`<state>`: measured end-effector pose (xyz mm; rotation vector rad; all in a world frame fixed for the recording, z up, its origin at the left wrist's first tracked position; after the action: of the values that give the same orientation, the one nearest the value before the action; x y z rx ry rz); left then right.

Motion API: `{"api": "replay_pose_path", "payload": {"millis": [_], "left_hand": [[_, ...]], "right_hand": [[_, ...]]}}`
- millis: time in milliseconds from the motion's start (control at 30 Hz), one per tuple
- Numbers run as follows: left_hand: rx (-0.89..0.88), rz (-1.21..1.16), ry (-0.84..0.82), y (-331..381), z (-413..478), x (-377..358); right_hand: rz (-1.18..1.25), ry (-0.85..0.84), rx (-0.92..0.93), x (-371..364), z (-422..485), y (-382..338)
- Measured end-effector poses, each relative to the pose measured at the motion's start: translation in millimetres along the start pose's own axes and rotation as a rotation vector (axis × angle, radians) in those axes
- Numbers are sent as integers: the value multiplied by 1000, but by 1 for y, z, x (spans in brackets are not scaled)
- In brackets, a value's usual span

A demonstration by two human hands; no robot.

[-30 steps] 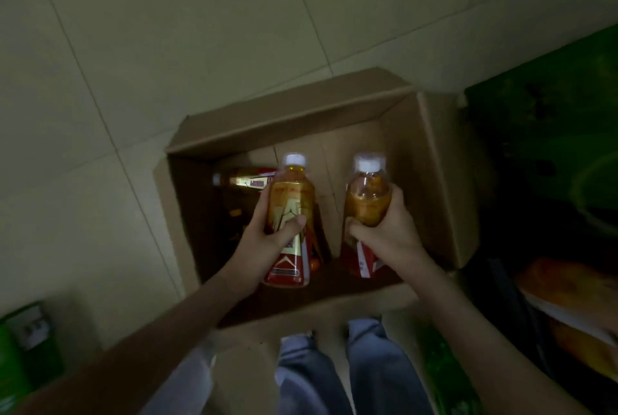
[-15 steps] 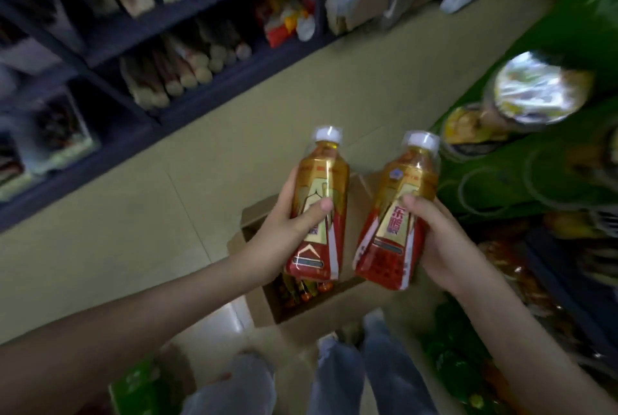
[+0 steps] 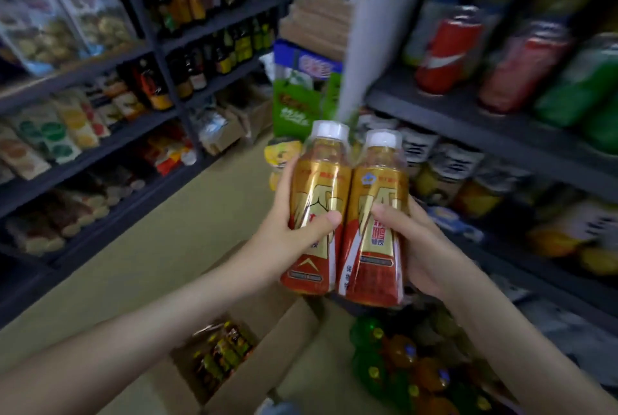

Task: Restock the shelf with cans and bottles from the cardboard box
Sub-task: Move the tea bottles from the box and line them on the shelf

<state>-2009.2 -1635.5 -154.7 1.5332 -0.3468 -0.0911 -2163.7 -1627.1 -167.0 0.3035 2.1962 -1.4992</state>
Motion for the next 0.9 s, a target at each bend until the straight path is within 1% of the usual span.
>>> {"api": "replay_pose_path", "payload": {"millis": [100, 167, 267, 400, 567, 767, 900], "left_hand": [[-52, 17, -147, 43, -11, -88], [-108, 23, -195, 76, -15, -139], [-207, 7, -208, 123, -12, -197], [-310, 18, -201, 176, 1, -243], [-478, 86, -138, 256, 32, -263], [-708, 38, -85, 346, 63, -257], [-804, 30, -53, 390, 81, -249]], "right_hand": [[-43, 59, 93, 54, -76, -47], [-67, 81, 164, 83, -122, -81], [-77, 121, 296, 112, -176, -128], [-84, 136, 492, 138, -220, -182], [-156, 177, 705, 151, -260, -266], [-251, 197, 1007, 138, -298, -386], [-320, 219, 1092, 132, -298, -448]]}}
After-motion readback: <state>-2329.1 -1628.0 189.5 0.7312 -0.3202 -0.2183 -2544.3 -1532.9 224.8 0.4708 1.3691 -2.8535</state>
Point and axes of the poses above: each hand's wrist, its own z-axis towards the middle knuckle, its own x-axis out of the back of the hand, y = z × x, the point moved 8 cm from there along z, towards the middle knuckle, and after that the axes turned 14 degrees about z, right-handed, at the moved point
